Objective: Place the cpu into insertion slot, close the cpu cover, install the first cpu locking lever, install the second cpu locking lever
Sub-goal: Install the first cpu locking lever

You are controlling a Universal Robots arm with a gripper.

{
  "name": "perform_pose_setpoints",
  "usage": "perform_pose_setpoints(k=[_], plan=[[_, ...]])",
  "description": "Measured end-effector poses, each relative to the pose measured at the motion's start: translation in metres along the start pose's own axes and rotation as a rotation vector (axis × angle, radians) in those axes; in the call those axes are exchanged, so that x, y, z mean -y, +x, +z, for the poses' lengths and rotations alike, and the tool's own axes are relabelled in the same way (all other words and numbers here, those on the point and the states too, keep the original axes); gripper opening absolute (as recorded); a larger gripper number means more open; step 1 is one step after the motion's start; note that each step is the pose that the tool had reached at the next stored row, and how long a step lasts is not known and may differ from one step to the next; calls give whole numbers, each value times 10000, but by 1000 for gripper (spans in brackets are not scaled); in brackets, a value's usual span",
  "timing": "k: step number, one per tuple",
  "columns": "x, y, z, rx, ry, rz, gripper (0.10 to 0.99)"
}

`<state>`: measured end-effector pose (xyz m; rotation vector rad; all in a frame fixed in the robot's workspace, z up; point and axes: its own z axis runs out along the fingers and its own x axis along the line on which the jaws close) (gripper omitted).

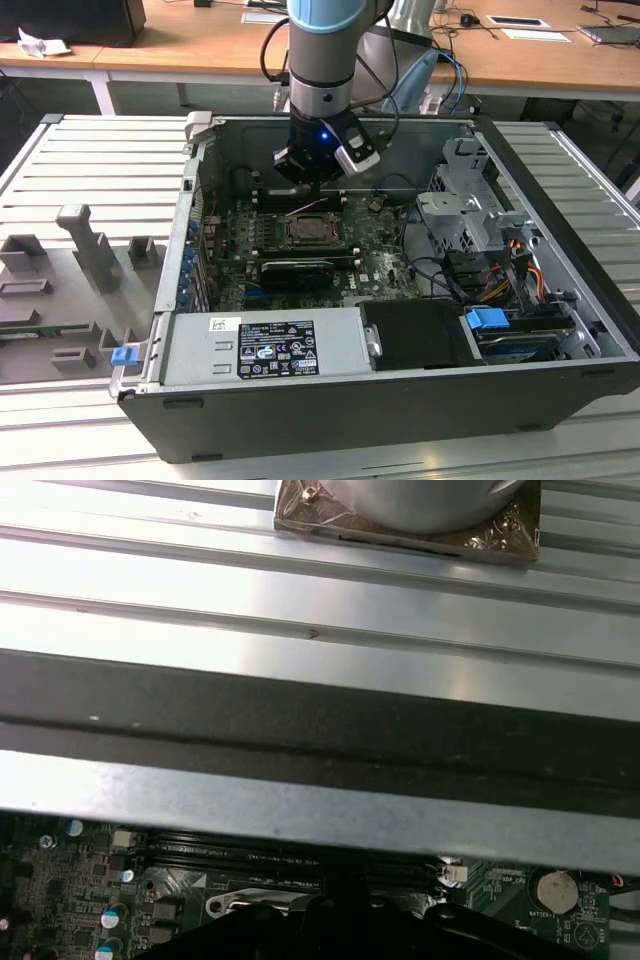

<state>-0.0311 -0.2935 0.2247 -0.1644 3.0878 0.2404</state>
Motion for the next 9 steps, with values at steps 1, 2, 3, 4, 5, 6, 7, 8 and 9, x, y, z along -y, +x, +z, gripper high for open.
perform_pose_setpoints(k=[1,2,3,4,5,6,7,8,9], plan=[[3,-10,13,-3,-1,-28,106],[6,-17,27,-3,0,-27,106],[10,-26,45,-3,-3,-26,106],[13,-30,53,0,-29,-26,106],[16,-30,57,0,-31,-24,106],[19,-30,60,1,-33,-24,106],[21,-30,63,2,-32,-17,106],[25,-32,75,11,-31,36,106],[29,-39,86,19,-27,91,106]])
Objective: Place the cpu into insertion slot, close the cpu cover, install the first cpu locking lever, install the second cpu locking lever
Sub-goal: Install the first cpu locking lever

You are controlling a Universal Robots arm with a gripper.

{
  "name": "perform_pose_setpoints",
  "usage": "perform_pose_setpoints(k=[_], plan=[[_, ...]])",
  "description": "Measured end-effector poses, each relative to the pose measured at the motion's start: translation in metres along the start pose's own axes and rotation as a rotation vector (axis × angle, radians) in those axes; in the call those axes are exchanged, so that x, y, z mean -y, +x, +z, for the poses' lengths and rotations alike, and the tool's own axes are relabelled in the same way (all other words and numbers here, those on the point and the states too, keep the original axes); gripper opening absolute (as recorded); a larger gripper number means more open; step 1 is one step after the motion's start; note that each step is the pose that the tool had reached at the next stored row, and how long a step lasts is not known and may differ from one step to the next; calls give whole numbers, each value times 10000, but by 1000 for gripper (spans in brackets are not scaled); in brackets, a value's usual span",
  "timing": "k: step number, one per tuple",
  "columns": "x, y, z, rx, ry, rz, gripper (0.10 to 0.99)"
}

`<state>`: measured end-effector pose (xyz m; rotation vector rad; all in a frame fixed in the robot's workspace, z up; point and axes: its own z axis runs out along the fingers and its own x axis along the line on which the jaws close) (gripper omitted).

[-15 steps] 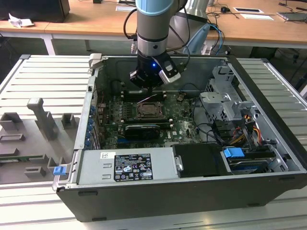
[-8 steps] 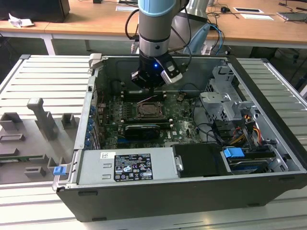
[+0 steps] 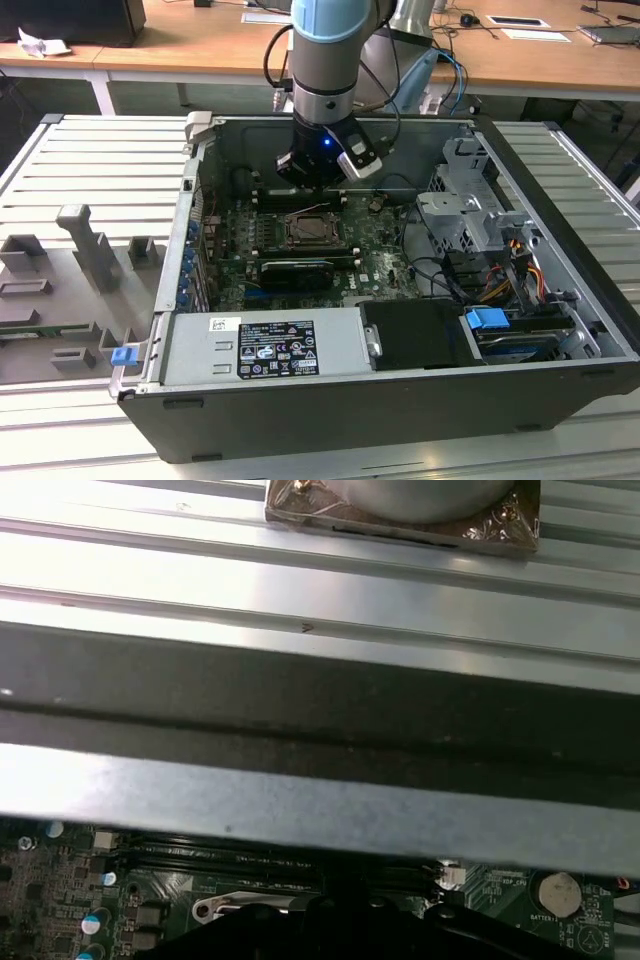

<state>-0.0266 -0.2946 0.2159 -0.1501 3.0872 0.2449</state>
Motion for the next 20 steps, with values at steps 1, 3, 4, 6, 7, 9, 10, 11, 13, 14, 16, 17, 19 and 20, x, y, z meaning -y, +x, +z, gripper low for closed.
perform_pose_setpoints(k=[1,3,4,6,7,9,10,11,13,14,16,17,19,20], plan=[[5,-10,12,3,1,17,106],[13,-13,22,4,1,18,106],[16,-14,28,3,0,17,106],[25,-16,45,3,1,16,106],[33,-19,61,3,1,17,106],[40,-24,83,3,1,17,106],[43,-30,95,2,1,17,106],[44,-33,101,3,2,17,106],[46,-33,118,4,2,20,106],[47,-33,123,2,7,20,106],[49,-33,130,-2,30,23,106],[49,-33,133,-2,51,25,106],[49,-33,135,-4,83,26,106],[50,-33,135,-6,102,26,106]])
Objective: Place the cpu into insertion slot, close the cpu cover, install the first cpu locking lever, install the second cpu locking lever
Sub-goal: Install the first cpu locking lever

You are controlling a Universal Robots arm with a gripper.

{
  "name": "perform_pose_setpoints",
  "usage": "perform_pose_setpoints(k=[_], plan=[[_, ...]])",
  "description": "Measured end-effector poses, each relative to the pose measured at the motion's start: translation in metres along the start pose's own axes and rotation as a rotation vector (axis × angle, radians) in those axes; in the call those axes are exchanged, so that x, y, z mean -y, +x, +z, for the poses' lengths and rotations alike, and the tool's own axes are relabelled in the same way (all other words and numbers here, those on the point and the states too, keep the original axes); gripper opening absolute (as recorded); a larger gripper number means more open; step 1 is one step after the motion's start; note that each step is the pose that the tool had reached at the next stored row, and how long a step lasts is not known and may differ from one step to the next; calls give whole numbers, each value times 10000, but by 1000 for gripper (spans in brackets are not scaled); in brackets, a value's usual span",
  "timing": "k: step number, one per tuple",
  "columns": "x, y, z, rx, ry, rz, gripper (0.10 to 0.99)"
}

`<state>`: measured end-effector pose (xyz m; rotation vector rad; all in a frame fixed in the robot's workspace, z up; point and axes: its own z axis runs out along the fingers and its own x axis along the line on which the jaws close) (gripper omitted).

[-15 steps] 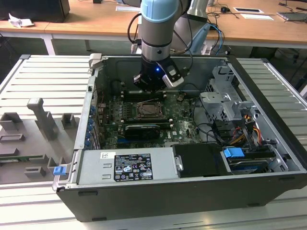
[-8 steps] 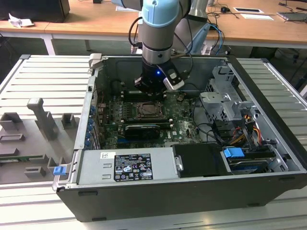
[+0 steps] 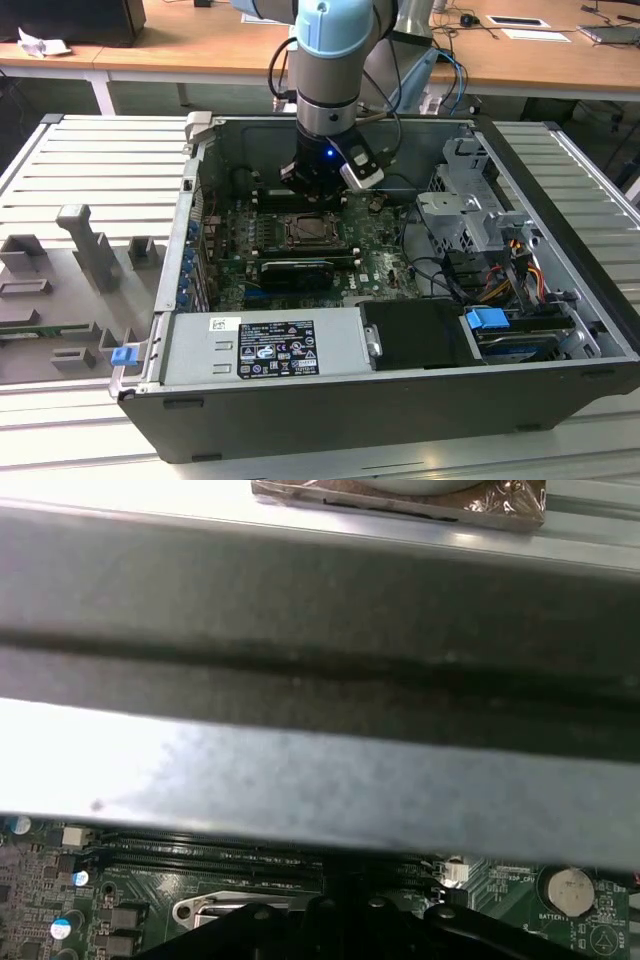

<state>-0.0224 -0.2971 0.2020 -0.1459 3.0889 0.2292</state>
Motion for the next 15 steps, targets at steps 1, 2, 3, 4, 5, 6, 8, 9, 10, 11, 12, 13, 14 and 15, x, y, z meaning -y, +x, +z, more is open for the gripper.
perform_pose_setpoints(k=[1,2,3,4,5,6,8,9,10,11,12,13,14,15], plan=[[0,0,1,3,3,0,106],[-1,-1,0,4,4,0,106],[-2,-1,-3,2,3,1,106],[-2,-1,-5,2,2,1,106],[-2,-1,-12,0,5,1,106],[-3,-1,-15,1,2,1,106],[0,1,-7,-16,142,-2,106],[0,0,1,-16,186,-5,106],[-1,-1,6,-17,206,-6,106],[0,-1,5,-20,223,-8,106],[0,-1,5,-20,225,-8,106],[0,0,6,-22,227,-7,106],[0,1,5,-22,228,-6,106],[0,0,3,-21,228,-6,106]])
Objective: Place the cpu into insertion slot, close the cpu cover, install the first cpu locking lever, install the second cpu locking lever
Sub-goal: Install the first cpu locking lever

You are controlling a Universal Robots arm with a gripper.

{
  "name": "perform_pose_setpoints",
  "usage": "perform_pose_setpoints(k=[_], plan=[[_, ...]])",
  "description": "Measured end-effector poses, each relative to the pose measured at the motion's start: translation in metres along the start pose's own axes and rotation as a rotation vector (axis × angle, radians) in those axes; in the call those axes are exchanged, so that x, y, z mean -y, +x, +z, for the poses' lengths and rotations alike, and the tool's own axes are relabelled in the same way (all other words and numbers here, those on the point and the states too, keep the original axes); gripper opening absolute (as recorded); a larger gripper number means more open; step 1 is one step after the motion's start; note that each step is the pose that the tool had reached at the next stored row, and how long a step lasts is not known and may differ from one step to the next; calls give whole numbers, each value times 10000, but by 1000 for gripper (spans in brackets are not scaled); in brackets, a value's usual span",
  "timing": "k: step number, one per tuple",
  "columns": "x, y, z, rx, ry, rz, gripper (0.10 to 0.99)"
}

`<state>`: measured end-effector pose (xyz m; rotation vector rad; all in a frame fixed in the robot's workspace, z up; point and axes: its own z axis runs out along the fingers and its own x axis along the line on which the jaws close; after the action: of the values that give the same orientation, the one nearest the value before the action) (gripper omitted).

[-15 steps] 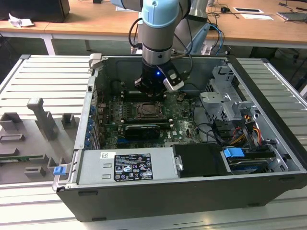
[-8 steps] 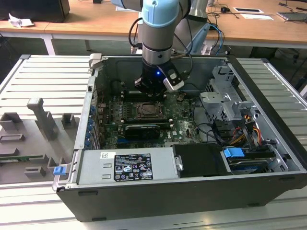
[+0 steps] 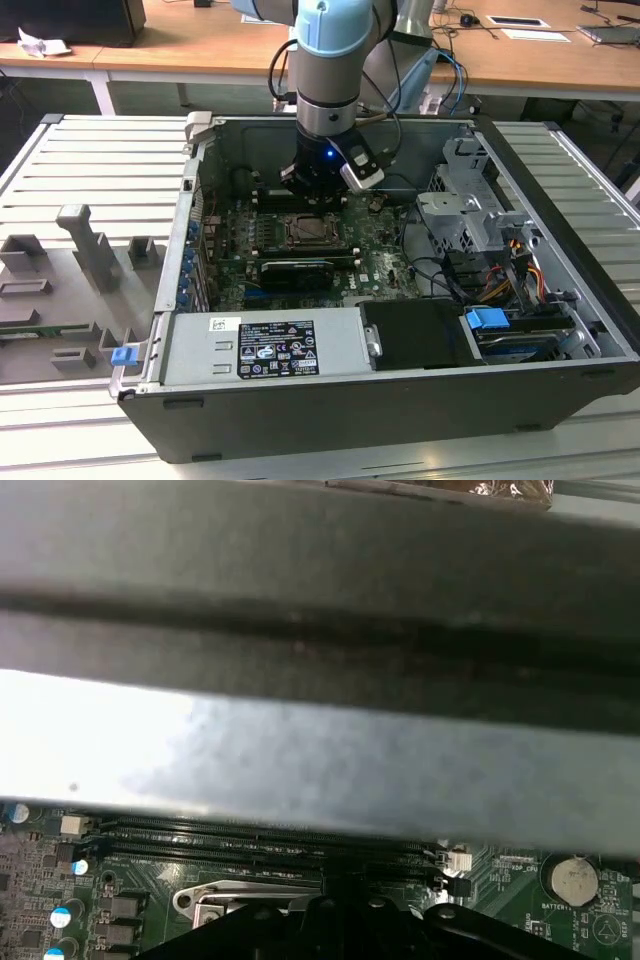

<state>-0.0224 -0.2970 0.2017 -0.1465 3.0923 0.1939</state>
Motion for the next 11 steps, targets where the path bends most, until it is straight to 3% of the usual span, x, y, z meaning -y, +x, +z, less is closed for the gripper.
perform_pose_setpoints(k=[4,11], plan=[[-11,-4,-87,0,0,0,106],[21,-1,-92,1,-2,0,106]])
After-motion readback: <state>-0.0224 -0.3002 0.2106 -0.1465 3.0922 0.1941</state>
